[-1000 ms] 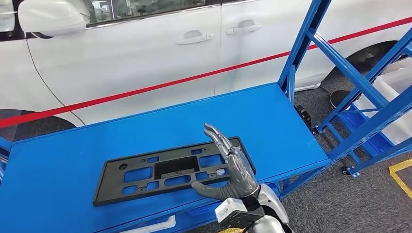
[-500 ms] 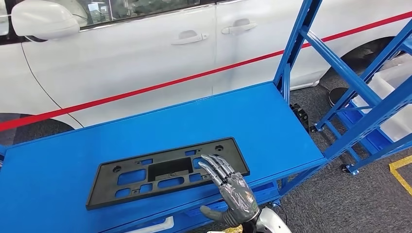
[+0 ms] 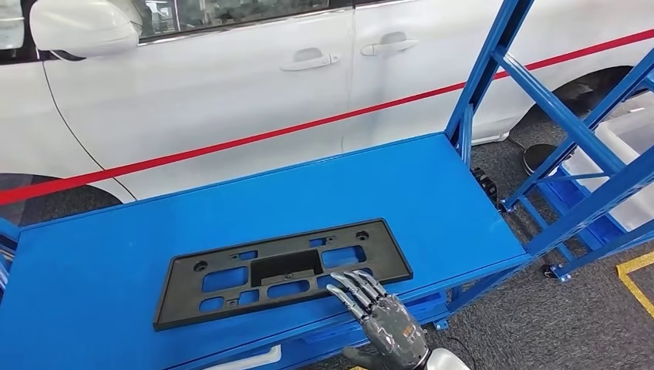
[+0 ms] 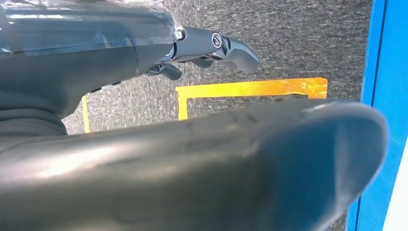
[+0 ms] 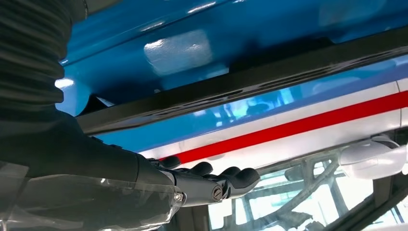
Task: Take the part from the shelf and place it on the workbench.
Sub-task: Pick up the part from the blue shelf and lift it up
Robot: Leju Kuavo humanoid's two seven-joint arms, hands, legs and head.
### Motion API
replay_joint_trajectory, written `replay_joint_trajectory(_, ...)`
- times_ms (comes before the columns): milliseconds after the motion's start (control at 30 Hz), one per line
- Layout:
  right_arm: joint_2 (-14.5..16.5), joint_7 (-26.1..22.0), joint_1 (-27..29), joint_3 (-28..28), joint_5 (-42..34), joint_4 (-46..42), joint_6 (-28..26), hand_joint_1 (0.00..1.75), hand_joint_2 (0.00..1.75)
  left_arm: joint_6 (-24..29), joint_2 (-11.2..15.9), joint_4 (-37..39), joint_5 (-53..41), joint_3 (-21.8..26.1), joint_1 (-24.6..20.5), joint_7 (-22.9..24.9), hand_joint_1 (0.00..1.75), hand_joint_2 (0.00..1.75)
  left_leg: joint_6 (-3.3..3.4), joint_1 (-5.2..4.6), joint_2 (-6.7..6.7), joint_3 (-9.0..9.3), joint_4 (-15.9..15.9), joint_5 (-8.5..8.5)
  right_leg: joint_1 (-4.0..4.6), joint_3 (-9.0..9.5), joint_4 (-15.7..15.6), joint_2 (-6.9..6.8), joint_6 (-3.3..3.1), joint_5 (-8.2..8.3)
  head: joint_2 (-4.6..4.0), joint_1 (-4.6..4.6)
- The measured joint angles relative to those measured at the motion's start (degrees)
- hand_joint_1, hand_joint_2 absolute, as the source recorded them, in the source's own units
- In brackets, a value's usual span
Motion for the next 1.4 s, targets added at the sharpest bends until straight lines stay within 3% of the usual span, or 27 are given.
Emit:
replay_joint_trajectory(33,0.1,0.0,-0.13,0.19,0.01,0.04,0.05,0.0,1.75,0.1,-0.08,0.0,0.01,0.01,-0.02,0.17,0.0,0.0,-0.27,-0.08,-0.01,-0.01,0.06,-0.09,0.14,0.84,-1.83,0.01,-0.19,0.4,0.0,-0.02)
replay_joint_trajectory(133,0.88,0.02,-0.5,0.88,0.21,0.33,0.11,0.0,1.75,0.27,-0.21,0.01,0.02,0.01,-0.02,0.58,0.0,0.0,-1.18,-0.07,0.01,-0.05,0.02,-0.23,0.17,0.97,-2.59,0.03,-0.76,0.47,0.0,-0.06)
replay_joint_trajectory(200,1.62,-0.05,-1.05,1.29,0.85,0.77,-0.56,0.0,1.75,0.31,-0.28,0.01,0.02,0.0,-0.03,0.73,0.0,0.0,-1.75,-0.02,0.07,-0.75,1.84,-1.68,-0.15,1.17,-3.07,-0.08,-1.41,0.72,0.0,-0.09)
replay_joint_trajectory(300,3.0,-0.26,-2.26,2.09,2.24,2.15,-2.31,0.0,1.75,0.34,-0.44,0.0,0.05,-0.01,0.01,0.81,0.0,0.0,-2.32,0.22,0.12,-5.27,11.85,-6.78,-0.2,1.29,-3.29,-0.22,-1.89,0.8,0.0,-0.19)
replay_joint_trajectory(333,3.44,-0.39,-2.64,2.41,2.66,2.82,-2.85,0.0,1.75,0.34,-0.49,0.0,0.06,-0.01,0.05,0.83,0.0,0.0,-2.47,0.29,0.12,-6.78,14.94,-7.74,-0.17,1.3,-3.28,-0.24,-1.92,0.78,0.0,-0.18)
replay_joint_trajectory(367,3.89,-0.6,-3.01,2.74,3.03,3.55,-3.36,0.0,1.75,0.34,-0.53,0.0,0.07,-0.01,0.1,0.85,0.0,0.0,-2.58,0.35,0.12,-7.54,16.35,-7.65,-0.16,1.33,-3.26,-0.25,-1.93,0.75,0.0,-0.19)
replay_joint_trajectory(400,4.31,-0.86,-3.46,3.03,3.3,4.29,-3.78,0.0,1.75,0.35,-0.55,0.0,0.08,-0.01,0.14,0.86,0.0,0.0,-2.64,0.41,0.13,-7.23,15.46,-6.43,-0.16,1.38,-3.23,-0.23,-1.91,0.72,0.0,-0.19)
replay_joint_trajectory(500,6.1,-1.76,-5.39,4.04,3.76,7.07,-4.75,0.0,1.75,0.42,-0.59,0.0,0.08,-0.01,0.07,0.87,0.0,0.0,-2.35,0.46,0.21,-2.19,4.46,-0.81,-0.06,1.56,-2.97,-0.09,-1.54,0.45,0.0,-0.19)
replay_joint_trajectory(567,7.45,-2.22,-6.65,4.74,3.78,8.99,-5.11,0.0,1.75,0.49,-0.73,0.0,0.08,-0.01,-0.04,0.85,0.0,0.0,-1.84,0.31,0.14,-0.43,0.46,0.14,0.13,1.45,-2.75,-0.07,-1.0,0.32,0.0,-0.14)
replay_joint_trajectory(633,8.56,-2.33,-7.66,5.3,3.66,10.5,-5.17,0.0,1.75,0.41,-0.93,0.0,0.08,-0.01,0.05,0.83,0.0,0.0,-1.22,0.27,0.03,-0.42,0.16,0.14,0.23,1.37,-2.74,-0.1,-0.47,0.35,0.0,-0.1)
replay_joint_trajectory(700,9.7,-2.39,-8.68,5.81,3.5,11.85,-5.09,0.0,1.75,0.22,-1.18,0.0,0.07,-0.01,0.17,0.81,0.0,0.0,-0.51,0.44,0.07,-0.31,-0.22,0.44,0.11,0.88,-1.44,-0.1,0.05,-0.7,0.0,-0.09)
replay_joint_trajectory(733,10.23,-2.46,-9.2,6.07,3.4,12.51,-5.01,0.0,1.75,0.12,-1.27,0.0,0.07,-0.01,0.15,0.81,0.0,0.0,-0.2,0.51,0.12,-0.26,-0.4,0.59,0.03,-0.11,0.78,-0.1,0.31,-2.09,0.0,-0.08)
replay_joint_trajectory(800,11.1,-2.69,-10.1,6.61,3.23,13.85,-4.68,0.0,1.75,-0.04,-1.32,0.01,0.04,-0.01,0.12,0.78,0.0,0.0,0.12,0.44,0.17,-0.31,-0.44,0.65,-0.13,-3.64,8.18,-0.12,0.69,-5.75,0.0,-0.05)
replay_joint_trajectory(833,11.45,-2.82,-10.46,6.9,3.16,14.59,-4.49,0.0,1.75,-0.12,-1.32,0.01,0.02,-0.01,0.15,0.75,0.0,0.0,0.16,0.38,0.17,-0.34,-0.42,0.64,-0.18,-5.39,11.66,-0.12,0.8,-6.95,0.0,-0.06)
replay_joint_trajectory(867,11.78,-2.93,-10.78,7.17,3.11,15.3,-4.32,0.0,1.75,-0.2,-1.33,0.01,0.0,-0.01,0.21,0.74,0.0,0.0,0.17,0.34,0.15,-0.35,-0.39,0.63,-0.21,-6.42,13.53,-0.13,0.84,-7.1,0.0,-0.06)
replay_joint_trajectory(900,12.09,-3.03,-11.11,7.41,3.08,15.97,-4.21,0.0,1.75,-0.28,-1.34,0.0,-0.02,-0.01,0.25,0.73,0.0,0.0,0.16,0.32,0.1,-0.32,-0.35,0.6,-0.22,-6.39,13.17,-0.13,0.77,-6.1,0.0,-0.06)
replay_joint_trajectory(933,12.37,-3.09,-11.5,7.61,3.08,16.56,-4.18,0.0,1.75,-0.34,-1.37,0.0,-0.03,-0.01,0.25,0.73,0.0,0.0,0.12,0.31,0.03,-0.24,-0.32,0.56,-0.21,-5.26,10.61,-0.13,0.6,-4.17,0.0,-0.05)
replay_joint_trajectory(1000,12.86,-3.14,-12.47,7.96,3.11,17.55,-4.15,0.0,1.75,-0.44,-1.5,0.0,-0.05,-0.01,0.21,0.71,0.0,0.0,-0.14,0.18,-0.08,-0.1,-0.2,0.38,-0.02,-1.57,2.7,-0.12,-0.02,-0.31,0.0,-0.06)
replay_joint_trajectory(1033,13.1,-3.17,-13.0,8.17,3.14,18.07,-4.1,0.0,1.75,-0.5,-1.57,0.0,-0.09,-0.02,0.18,0.68,0.0,0.0,-0.37,0.09,-0.09,-0.13,-0.14,0.3,0.12,-0.25,-0.24,-0.11,-0.3,0.65,0.0,-0.07)
replay_joint_trajectory(1100,13.63,-3.27,-13.87,8.65,3.14,19.42,-3.95,0.0,1.75,-0.81,-1.65,0.0,-0.28,-0.05,0.2,0.59,0.0,0.0,-0.95,-0.03,-0.06,-0.26,-0.1,0.22,0.43,0.48,-2.27,-0.03,-0.67,0.75,0.0,-0.1)
replay_joint_trajectory(1200,14.68,-3.51,-14.93,9.42,2.95,21.93,-3.85,0.0,1.75,-1.17,-1.64,0.0,-0.53,-0.1,0.13,0.43,0.0,0.0,-1.9,0.05,0.02,-0.53,0.79,-0.62,0.07,0.62,-2.89,-0.02,-1.46,1.07,0.0,-0.14)
replay_joint_trajectory(1267,15.37,-3.78,-15.54,9.85,2.9,23.12,-3.86,0.0,1.75,-1.21,-1.64,0.0,-0.55,-0.13,0.1,0.36,0.0,0.0,-2.44,0.21,0.07,-2.69,5.75,-3.61,-0.13,0.78,-3.18,-0.19,-1.92,1.22,0.0,-0.17)
replay_joint_trajectory(1333,15.78,-4.02,-15.83,10.16,2.88,24.17,-3.85,0.0,1.75,-1.24,-1.67,0.0,-0.55,-0.15,0.19,0.36,0.0,0.0,-2.9,0.35,0.09,-6.41,13.61,-7.01,-0.06,0.74,-3.15,-0.3,-2.07,1.18,0.0,-0.19)
replay_joint_trajectory(1367,15.92,-4.13,-15.92,10.31,2.8,24.72,-3.87,0.0,1.75,-1.24,-1.68,0.0,-0.56,-0.16,0.26,0.36,0.0,0.0,-3.06,0.42,0.1,-7.67,16.11,-7.54,-0.02,0.75,-3.13,-0.33,-2.09,1.17,0.0,-0.19)
replay_joint_trajectory(1400,16.09,-4.2,-16.08,10.47,2.64,25.3,-3.9,0.0,1.75,-1.25,-1.69,0.0,-0.58,-0.18,0.32,0.36,0.0,0.0,-3.15,0.46,0.11,-7.94,16.47,-6.9,-0.01,0.78,-3.09,-0.32,-2.09,1.14,0.0,-0.19)
